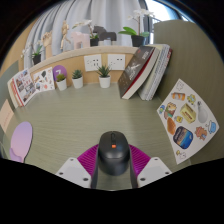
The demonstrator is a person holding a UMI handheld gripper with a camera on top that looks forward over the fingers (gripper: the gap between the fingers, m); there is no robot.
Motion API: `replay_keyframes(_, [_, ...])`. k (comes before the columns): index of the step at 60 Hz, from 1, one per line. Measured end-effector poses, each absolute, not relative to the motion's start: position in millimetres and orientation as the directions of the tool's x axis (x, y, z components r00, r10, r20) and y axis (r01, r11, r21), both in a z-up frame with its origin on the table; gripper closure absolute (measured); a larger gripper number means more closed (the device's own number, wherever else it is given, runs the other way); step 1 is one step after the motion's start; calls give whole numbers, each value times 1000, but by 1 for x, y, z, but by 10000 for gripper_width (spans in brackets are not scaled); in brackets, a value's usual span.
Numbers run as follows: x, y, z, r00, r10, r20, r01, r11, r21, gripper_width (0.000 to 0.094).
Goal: Arrange mouse
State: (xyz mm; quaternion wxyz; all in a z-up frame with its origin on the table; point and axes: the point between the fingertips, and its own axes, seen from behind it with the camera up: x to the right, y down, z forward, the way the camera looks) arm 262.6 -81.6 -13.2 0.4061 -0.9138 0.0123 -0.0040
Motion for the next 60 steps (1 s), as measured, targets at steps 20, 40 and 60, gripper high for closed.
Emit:
replay_keyframes(20, [259, -73, 24, 980, -193, 55, -101, -710, -697, 589])
replay_keyframes(40, [93, -64, 254, 979, -201, 39, -50, -419, -907, 591])
replay_keyframes(60, [-100, -79, 116, 999, -47, -16, -41, -604, -796, 592])
